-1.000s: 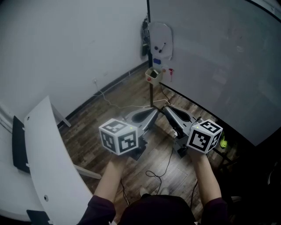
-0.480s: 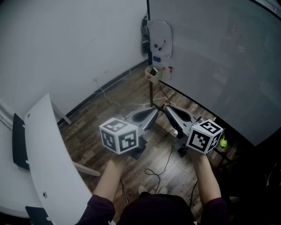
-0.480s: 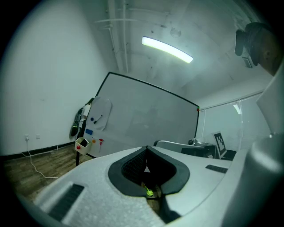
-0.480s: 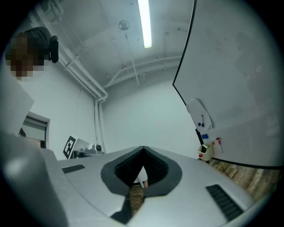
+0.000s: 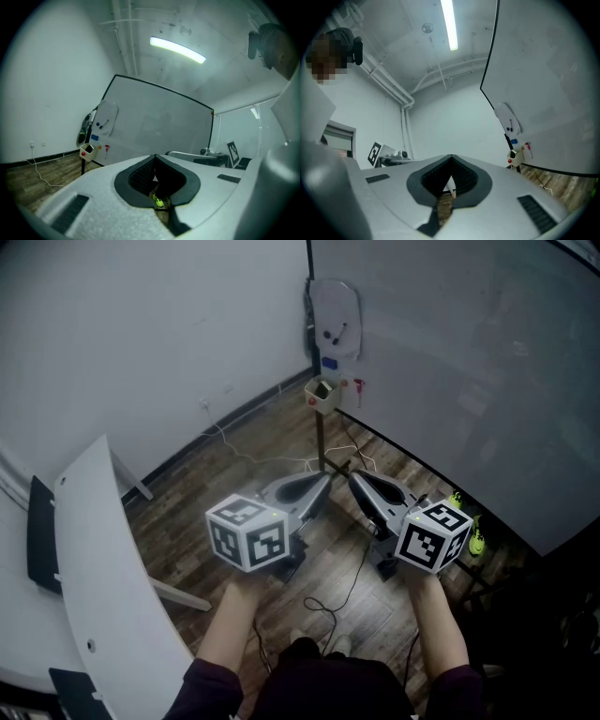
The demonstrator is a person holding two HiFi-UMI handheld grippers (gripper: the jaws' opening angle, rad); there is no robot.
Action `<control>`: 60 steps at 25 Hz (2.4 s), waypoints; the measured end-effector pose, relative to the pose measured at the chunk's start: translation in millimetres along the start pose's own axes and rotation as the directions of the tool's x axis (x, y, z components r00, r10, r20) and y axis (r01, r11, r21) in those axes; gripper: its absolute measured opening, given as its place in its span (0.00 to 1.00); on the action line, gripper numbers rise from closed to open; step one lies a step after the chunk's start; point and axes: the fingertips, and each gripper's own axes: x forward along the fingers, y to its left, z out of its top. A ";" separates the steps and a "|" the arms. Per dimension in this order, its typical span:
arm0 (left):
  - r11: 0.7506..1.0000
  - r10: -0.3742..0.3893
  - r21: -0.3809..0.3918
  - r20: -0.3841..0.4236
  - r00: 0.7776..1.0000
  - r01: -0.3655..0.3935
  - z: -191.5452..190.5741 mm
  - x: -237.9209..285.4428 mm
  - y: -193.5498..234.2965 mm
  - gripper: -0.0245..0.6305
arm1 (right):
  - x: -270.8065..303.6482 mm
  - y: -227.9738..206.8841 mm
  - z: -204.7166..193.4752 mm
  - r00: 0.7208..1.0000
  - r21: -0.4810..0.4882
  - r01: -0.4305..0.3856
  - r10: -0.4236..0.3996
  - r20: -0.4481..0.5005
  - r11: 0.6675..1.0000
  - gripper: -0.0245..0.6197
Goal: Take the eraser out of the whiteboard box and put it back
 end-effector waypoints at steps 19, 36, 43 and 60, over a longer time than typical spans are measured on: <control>1.000 0.002 0.005 -0.040 0.999 -0.001 0.7 44.4 79.5 0.05 | 64.6 -62.3 -13.4 0.999 0.022 0.040 -0.039 -0.018 0.999 0.04; 0.999 -0.040 -0.026 -0.079 0.996 0.038 10.3 76.1 192.9 0.05 | 160.8 -122.4 -26.0 0.992 0.027 0.119 -0.118 -0.035 0.992 0.04; 0.998 -0.058 -0.037 -0.089 0.994 0.055 13.3 84.9 220.8 0.05 | 181.0 -138.3 -29.5 0.987 0.030 0.157 -0.156 -0.041 0.987 0.04; 0.997 -0.053 -0.062 -0.089 0.995 0.048 27.9 150.7 301.6 0.05 | 250.9 -219.3 -16.2 0.987 0.037 0.154 -0.153 -0.048 0.987 0.04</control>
